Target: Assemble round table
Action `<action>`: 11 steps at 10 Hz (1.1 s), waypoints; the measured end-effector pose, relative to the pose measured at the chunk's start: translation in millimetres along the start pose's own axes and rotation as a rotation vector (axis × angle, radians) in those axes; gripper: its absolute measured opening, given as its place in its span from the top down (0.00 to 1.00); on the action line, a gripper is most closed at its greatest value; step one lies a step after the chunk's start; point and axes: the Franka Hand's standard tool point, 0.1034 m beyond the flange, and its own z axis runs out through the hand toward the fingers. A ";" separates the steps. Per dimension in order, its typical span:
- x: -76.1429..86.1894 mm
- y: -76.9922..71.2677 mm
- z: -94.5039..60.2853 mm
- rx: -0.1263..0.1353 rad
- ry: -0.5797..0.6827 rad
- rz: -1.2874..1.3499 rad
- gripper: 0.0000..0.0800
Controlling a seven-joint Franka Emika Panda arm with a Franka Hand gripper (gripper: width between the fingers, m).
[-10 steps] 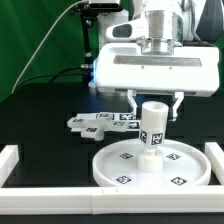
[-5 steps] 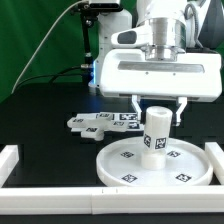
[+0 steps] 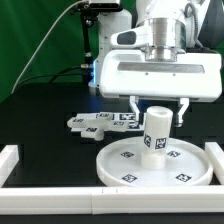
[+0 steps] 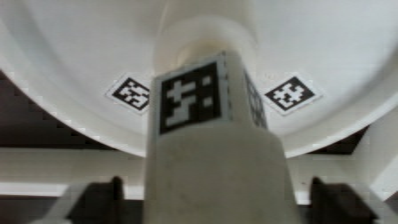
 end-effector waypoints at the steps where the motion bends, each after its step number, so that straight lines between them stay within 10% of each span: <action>1: -0.2 0.0 0.1 0.000 0.000 0.000 0.23; 6: 13.7 5.4 0.4 0.027 -0.102 0.032 0.19; 11: 10.1 -8.3 2.5 0.107 -0.488 0.115 0.19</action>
Offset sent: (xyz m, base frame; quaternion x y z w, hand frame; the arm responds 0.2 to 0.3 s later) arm 0.0000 0.0000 0.0000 0.0000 0.0000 0.0000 1.0000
